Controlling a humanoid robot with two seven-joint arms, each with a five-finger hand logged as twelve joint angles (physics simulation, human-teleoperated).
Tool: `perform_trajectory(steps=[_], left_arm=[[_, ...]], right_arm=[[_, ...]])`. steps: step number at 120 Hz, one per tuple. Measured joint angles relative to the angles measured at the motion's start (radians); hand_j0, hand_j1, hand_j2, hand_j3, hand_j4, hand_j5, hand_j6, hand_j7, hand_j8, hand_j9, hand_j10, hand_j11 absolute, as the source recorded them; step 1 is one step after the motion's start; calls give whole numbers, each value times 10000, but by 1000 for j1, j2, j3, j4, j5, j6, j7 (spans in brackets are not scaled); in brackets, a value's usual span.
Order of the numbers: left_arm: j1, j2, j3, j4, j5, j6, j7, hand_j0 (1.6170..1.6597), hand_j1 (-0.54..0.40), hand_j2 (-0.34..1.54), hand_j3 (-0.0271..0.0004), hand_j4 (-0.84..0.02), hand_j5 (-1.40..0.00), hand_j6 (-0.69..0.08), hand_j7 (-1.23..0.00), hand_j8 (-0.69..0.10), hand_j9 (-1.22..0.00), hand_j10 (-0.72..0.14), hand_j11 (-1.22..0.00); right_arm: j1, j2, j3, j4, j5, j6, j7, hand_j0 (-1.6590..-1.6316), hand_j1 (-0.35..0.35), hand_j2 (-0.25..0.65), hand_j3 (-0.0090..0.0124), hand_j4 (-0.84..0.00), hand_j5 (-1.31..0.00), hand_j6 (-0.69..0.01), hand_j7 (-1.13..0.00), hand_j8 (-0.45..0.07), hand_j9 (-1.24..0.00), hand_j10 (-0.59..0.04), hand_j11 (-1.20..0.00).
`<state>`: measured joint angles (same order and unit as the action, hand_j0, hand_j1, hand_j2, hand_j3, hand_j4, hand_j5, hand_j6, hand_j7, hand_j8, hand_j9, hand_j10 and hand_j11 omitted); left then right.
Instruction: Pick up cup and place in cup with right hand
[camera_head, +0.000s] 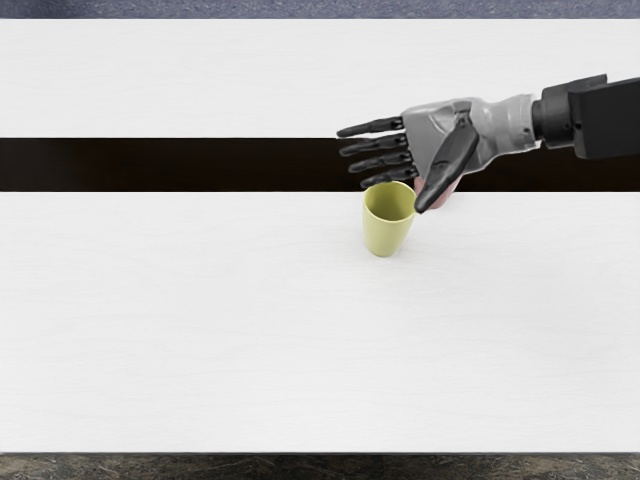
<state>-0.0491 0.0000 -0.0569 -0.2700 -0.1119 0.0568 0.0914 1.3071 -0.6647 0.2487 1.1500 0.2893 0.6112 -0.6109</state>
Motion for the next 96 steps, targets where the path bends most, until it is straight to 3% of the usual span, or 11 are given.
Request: perform_trajectory(steps=[18,31,45,55,79,96], left_arm=[[0,0,0,0,0,0,0,16581,3444,7,0,-38,-50,-38,-50,-38,-50,-38,-50],[0,0,0,0,0,0,0,16581,3444,7,0,-38,-50,-38,-50,-38,-50,-38,-50],[0,0,0,0,0,0,0,16581,3444,7,0,-39,-50,-38,-50,-38,-50,-38,-50],[0,0,0,0,0,0,0,16581,3444,7,0,-38,-50,-38,-50,-38,-50,-38,-50],[0,0,0,0,0,0,0,16581,3444,6,0,-38,-50,-38,-50,-38,-50,-38,-50],[0,0,0,0,0,0,0,16581,3444,6,0,-38,-50,-38,-50,-38,-50,-38,-50]], right_arm=[[9,-8,3,4,-34,0,0,-16581,-3290,-36,0,-157,-215,-151,-217,-154,-216,-158,-216],[77,16,-5,-17,-211,-33,0,-16581,-3281,-36,0,-168,-226,-163,-227,-165,-226,-168,-226],[166,64,-127,0,-440,-295,0,-16581,-3276,-37,0,-178,-233,-176,-234,-176,-233,-177,-233],[231,104,-227,22,-525,-406,0,-16581,-3274,-38,0,-187,-237,-187,-236,-186,-236,-185,-236],[374,179,-433,77,-582,-481,0,-16581,-3274,-36,0,-196,-239,-201,-237,-197,-238,-192,-238],[424,232,-486,146,-585,-494,0,-16581,-3283,-33,0,-191,-230,-199,-228,-193,-229,-187,-229]])
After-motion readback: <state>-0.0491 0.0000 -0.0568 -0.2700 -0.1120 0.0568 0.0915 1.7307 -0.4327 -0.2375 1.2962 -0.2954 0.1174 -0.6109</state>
